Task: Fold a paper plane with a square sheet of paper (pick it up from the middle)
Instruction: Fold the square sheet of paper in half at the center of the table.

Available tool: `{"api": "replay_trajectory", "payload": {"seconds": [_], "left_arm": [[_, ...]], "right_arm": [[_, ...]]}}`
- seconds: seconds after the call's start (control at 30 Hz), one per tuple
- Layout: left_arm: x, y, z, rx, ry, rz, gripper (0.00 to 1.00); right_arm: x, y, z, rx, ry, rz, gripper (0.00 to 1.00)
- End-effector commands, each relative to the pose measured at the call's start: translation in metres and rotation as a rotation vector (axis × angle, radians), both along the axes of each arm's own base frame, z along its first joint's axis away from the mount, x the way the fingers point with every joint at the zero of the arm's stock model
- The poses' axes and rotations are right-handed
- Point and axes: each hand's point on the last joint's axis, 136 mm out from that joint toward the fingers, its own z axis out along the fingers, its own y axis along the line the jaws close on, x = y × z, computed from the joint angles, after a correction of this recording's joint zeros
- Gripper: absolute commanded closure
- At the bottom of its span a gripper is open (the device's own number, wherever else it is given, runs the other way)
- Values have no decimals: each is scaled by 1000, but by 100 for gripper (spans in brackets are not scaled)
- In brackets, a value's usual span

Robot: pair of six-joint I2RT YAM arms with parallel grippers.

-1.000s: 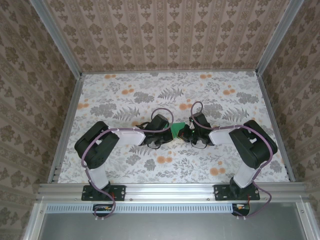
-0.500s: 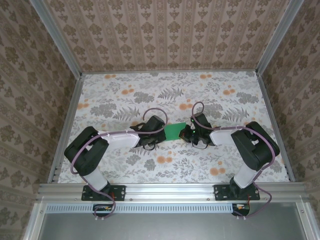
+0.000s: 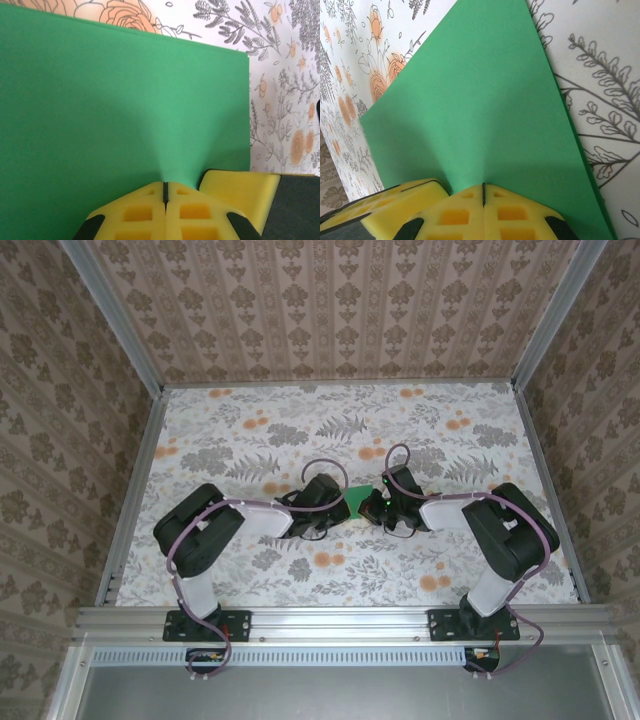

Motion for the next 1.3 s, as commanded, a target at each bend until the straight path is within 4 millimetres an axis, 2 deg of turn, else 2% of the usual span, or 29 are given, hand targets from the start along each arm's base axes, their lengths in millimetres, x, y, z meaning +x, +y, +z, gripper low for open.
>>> {"api": "replay_trajectory", "payload": {"seconds": [0.0,0.23,0.43,0.7,0.9,1.07,1.17,1.27], "left_arm": [[-3,11,-10,21,42,62,100],[-16,50,-33,84,93,179,100],[-21,81,-44,115,87,244,100],[-25,132,-54,168,98,352,100],[-28,156,-52,222,106,388,100],[-29,164,-48,240,95,389,100],[-24,163,-36,238,60,354,99],[-12,157,-8,227,17,287,92]], "right_arm": [[-16,-13,-21,-55,83,-26,100],[-20,-24,-31,-96,103,-57,100],[-25,-32,-41,-130,122,-79,100],[-30,-43,-51,-172,146,-98,100],[-29,-46,-52,-184,145,-102,100],[-23,-44,-45,-181,123,-89,100],[-12,-38,-31,-172,71,-52,100],[1,-28,-8,-166,1,15,100]]}}
